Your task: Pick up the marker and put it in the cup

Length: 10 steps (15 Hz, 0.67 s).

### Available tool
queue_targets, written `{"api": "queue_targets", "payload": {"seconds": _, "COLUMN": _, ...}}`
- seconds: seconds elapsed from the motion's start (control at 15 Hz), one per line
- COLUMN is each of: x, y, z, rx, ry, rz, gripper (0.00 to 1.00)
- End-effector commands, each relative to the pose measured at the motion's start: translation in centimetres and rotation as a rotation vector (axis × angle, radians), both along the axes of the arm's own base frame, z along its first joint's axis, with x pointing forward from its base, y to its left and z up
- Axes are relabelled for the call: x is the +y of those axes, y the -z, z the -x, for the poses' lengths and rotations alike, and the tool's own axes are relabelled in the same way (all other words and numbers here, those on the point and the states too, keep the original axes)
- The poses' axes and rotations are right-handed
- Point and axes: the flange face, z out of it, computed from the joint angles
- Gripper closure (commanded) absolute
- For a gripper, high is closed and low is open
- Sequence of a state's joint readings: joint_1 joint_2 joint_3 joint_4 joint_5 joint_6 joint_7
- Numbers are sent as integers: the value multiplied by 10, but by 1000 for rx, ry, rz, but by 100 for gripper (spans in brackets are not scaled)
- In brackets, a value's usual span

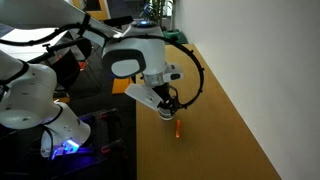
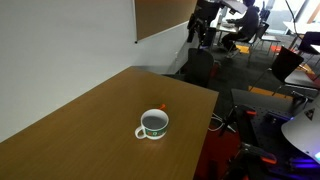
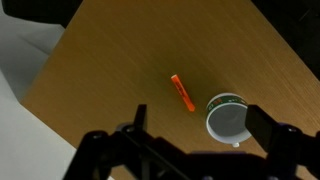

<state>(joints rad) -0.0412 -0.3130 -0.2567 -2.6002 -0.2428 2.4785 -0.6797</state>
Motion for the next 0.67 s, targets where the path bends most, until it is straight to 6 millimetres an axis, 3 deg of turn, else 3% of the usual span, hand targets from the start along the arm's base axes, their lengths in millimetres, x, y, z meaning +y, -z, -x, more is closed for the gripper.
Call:
{"api": "queue_targets", "payload": {"seconds": 0.0, "x": -23, "y": 21, "z": -18, "rx": -8, "ry": -172, "rz": 23, "gripper": 0}}
{"api": "queue_targets", "payload": {"seconds": 0.4, "x": -34, "y": 58, "z": -33, "rx": 7, "ry": -460, "rz": -19, "gripper": 0}}
{"api": "queue_targets", "payload": {"seconds": 0.47, "x": -33, "y": 52, "z": -20, "rx": 14, "ry": -392, "rz": -17, "gripper": 0}}
{"api": "queue_targets", "payload": {"seconds": 0.6, "x": -32, "y": 58, "z": -22, "rx": 25, "ry": -401, "rz": -23, "gripper": 0}}
